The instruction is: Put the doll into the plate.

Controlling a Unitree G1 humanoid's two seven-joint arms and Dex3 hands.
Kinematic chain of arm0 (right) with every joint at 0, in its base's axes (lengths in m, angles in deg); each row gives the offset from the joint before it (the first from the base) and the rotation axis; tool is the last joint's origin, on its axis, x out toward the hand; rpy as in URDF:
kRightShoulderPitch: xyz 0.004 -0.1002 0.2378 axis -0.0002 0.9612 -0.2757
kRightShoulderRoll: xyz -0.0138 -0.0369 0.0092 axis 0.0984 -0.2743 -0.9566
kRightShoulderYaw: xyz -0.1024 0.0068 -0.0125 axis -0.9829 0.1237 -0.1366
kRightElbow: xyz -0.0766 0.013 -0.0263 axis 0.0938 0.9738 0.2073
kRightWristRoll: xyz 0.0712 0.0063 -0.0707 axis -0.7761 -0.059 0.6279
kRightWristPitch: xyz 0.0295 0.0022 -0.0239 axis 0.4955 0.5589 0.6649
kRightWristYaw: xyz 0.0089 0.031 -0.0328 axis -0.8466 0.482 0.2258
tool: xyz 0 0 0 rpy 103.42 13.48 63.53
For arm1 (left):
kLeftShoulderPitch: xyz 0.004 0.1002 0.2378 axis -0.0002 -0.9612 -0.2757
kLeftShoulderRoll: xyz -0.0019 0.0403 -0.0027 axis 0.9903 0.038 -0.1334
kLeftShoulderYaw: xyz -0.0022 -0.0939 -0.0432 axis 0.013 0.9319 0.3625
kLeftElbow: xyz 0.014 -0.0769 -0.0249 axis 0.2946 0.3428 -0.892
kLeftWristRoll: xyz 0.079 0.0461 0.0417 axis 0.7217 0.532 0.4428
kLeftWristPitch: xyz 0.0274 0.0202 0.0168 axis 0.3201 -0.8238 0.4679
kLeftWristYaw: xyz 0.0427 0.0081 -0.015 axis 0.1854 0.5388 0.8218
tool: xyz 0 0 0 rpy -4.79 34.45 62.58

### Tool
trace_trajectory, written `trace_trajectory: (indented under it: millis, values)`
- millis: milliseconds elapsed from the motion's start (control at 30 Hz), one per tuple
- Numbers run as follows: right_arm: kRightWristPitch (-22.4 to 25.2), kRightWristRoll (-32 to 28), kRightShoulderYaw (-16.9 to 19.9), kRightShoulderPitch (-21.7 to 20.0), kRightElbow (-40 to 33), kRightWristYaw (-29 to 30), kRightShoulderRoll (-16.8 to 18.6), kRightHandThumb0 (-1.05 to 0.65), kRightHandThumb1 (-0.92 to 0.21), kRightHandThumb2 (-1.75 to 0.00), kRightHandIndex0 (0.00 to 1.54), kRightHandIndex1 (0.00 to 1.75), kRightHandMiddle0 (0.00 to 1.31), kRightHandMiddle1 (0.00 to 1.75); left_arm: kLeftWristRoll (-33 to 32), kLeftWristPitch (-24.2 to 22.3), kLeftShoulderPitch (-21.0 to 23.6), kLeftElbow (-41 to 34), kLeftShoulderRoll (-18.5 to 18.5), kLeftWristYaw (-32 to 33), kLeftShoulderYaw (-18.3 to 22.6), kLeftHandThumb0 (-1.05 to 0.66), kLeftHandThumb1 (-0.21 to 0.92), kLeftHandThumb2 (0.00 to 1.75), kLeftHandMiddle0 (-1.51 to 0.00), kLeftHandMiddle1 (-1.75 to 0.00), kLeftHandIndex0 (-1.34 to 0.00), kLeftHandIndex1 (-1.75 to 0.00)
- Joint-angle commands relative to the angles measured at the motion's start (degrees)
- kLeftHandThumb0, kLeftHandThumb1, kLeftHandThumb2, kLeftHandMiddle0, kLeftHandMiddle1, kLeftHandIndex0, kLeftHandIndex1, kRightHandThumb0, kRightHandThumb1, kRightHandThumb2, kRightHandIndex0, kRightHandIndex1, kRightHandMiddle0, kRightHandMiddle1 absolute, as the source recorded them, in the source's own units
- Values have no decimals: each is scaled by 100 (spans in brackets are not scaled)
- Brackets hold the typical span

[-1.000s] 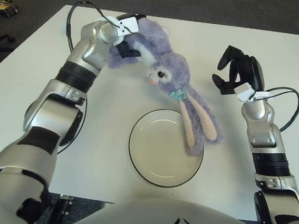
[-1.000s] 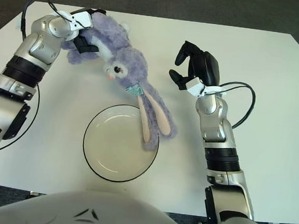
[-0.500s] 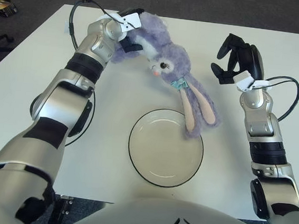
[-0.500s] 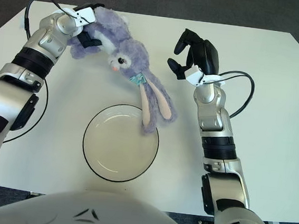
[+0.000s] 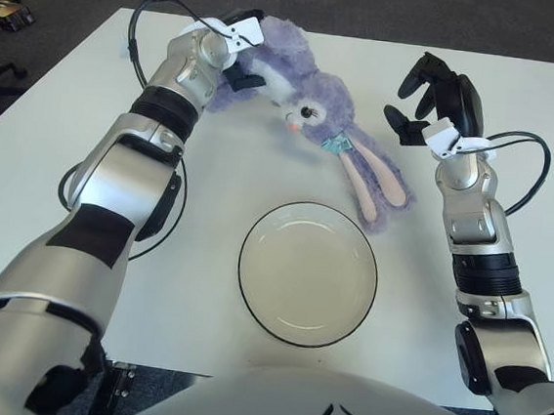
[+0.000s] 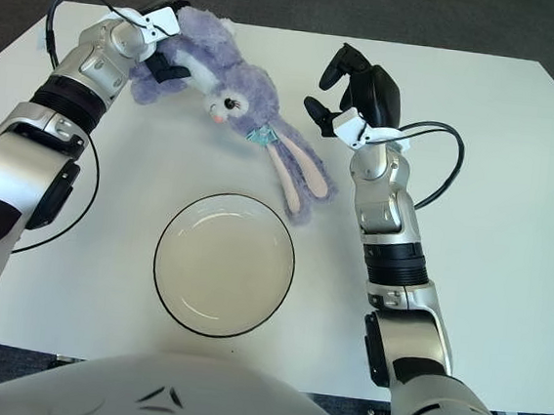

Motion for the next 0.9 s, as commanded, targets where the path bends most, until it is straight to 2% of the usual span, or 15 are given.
trace_trajectory:
  millis: [0,133,167,233,333,400,700,867]
  values:
    - [512,109,-96,-105,-362,-286,62,-41,-54,-98,37,175,46,169,-40,59,163,32,-6,94,46,-49,27,134,-125,-175,-66,-171]
    - [968,71,-199,-140,-643,-728,43,-39,-69,-75,24,157,40,166,-49,22,166,32,-40,166,53,-49,28,133,-125,-175,-65,-172]
    - [1062,43,-223,-151,-705,-867,18,-46,-61,-77,21,143,26,156,-48,6,171,35,-51,186,52,-49,28,133,-125,-175,-65,-172]
    - [1215,-36,-268,-185,-817,-1197,-59,-54,-53,-80,19,126,13,144,-52,-27,183,40,-78,218,53,-49,29,133,-125,-175,-65,-172]
    - [1310,-59,-304,-230,-900,-1469,-134,-62,-49,-80,16,110,4,130,-63,-43,191,42,-98,248,53,-49,29,132,-125,-175,-65,-171]
    - [1347,-44,-325,-256,-933,-1582,-169,-67,-51,-76,14,98,2,118,-66,-49,192,40,-106,263,52,-49,29,131,-125,-175,-65,-171]
    - [1327,176,-506,-457,-755,-1661,-291,-82,-64,-55,6,72,0,93,-121,-117,215,15,-200,320,91,-49,30,129,-126,-175,-66,-168]
    - [1309,372,-699,-663,-481,-1629,-352,-93,-80,-35,5,57,0,76,-199,-94,194,-44,-239,314,153,-49,29,128,-127,-175,-67,-167]
